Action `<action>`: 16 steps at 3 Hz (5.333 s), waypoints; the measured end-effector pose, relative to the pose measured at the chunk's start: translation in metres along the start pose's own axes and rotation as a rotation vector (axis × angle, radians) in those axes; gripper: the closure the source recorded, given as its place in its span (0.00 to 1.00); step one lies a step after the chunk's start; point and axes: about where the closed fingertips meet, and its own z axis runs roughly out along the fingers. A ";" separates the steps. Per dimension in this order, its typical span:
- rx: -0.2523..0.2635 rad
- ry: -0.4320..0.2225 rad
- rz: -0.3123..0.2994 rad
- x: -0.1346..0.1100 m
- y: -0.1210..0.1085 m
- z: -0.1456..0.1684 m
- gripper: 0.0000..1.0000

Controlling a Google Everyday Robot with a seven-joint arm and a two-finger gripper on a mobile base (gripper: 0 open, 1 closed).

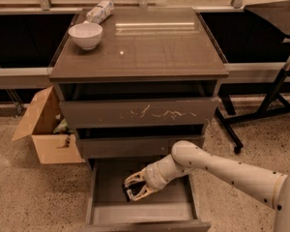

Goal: Pick rxbar chocolate from bottom drawer and place on counter

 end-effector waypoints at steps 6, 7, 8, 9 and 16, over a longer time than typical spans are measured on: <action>0.122 0.124 -0.370 -0.180 -0.107 -0.205 1.00; 0.159 0.139 -0.411 -0.207 -0.124 -0.246 1.00; 0.185 0.199 -0.447 -0.240 -0.149 -0.296 1.00; 0.192 0.306 -0.469 -0.273 -0.188 -0.356 1.00; 0.191 0.295 -0.272 -0.152 -0.326 -0.377 0.59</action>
Offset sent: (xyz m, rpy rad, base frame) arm 0.0210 -0.0335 0.2082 0.0301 -0.3029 0.0654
